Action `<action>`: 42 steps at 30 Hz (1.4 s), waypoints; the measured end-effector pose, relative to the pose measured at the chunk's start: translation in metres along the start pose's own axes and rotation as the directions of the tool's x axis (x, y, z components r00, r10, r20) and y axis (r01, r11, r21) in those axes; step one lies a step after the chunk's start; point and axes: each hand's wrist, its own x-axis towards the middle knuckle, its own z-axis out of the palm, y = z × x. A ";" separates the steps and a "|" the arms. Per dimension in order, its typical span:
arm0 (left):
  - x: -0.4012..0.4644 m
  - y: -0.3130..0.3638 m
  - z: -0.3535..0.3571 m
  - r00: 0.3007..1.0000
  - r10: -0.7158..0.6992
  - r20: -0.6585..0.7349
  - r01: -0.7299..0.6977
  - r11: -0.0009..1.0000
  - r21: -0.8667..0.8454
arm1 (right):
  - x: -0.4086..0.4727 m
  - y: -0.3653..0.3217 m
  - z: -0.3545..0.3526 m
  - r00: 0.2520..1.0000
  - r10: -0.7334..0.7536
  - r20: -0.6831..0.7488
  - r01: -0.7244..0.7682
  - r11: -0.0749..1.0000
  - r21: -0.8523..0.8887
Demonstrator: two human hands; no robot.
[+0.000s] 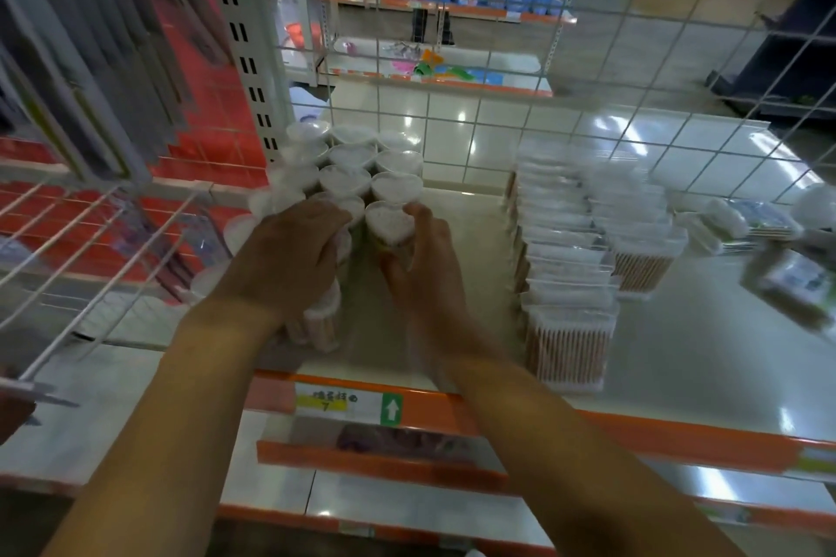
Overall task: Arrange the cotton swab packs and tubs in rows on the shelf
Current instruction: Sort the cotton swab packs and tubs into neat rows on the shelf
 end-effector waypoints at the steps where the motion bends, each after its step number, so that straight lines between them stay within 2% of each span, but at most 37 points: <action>1: 0.000 -0.001 0.000 1.000 0.005 -0.005 -0.005 1.000 -0.003 | 0.002 0.000 0.000 1.000 0.002 0.002 -0.002 1.000 -0.005; 7: 0.000 -0.003 0.000 1.000 -0.007 -0.010 0.006 1.000 -0.005 | 0.005 0.001 0.002 1.000 0.010 0.006 -0.010 1.000 -0.029; 13: 0.003 0.008 -0.005 1.000 0.005 0.007 -0.005 0.999 0.047 | 0.001 0.000 -0.005 0.999 -0.048 0.003 0.048 0.992 -0.113; 19: 0.011 0.042 -0.009 0.996 0.059 0.065 -0.066 0.991 0.112 | -0.009 -0.019 -0.047 0.976 -0.157 0.150 0.188 0.957 -0.223; 23: 0.015 0.076 0.000 0.995 0.085 0.055 -0.095 0.973 0.208 | -0.014 -0.020 -0.088 0.970 -0.171 0.170 0.219 0.921 -0.323; 29: 0.020 0.138 0.031 0.994 0.109 0.028 -0.112 0.962 0.249 | -0.025 0.013 -0.154 0.985 -0.084 0.147 0.138 0.905 -0.403; 35: 0.022 0.205 0.069 0.992 0.119 0.048 -0.127 0.966 0.227 | -0.041 0.073 -0.212 0.999 0.019 0.039 0.000 0.898 -0.439; 42: 0.028 0.279 0.107 0.949 0.313 0.039 -0.316 0.942 0.116 | -0.065 0.136 -0.281 0.992 0.122 -0.026 -0.118 0.843 -0.524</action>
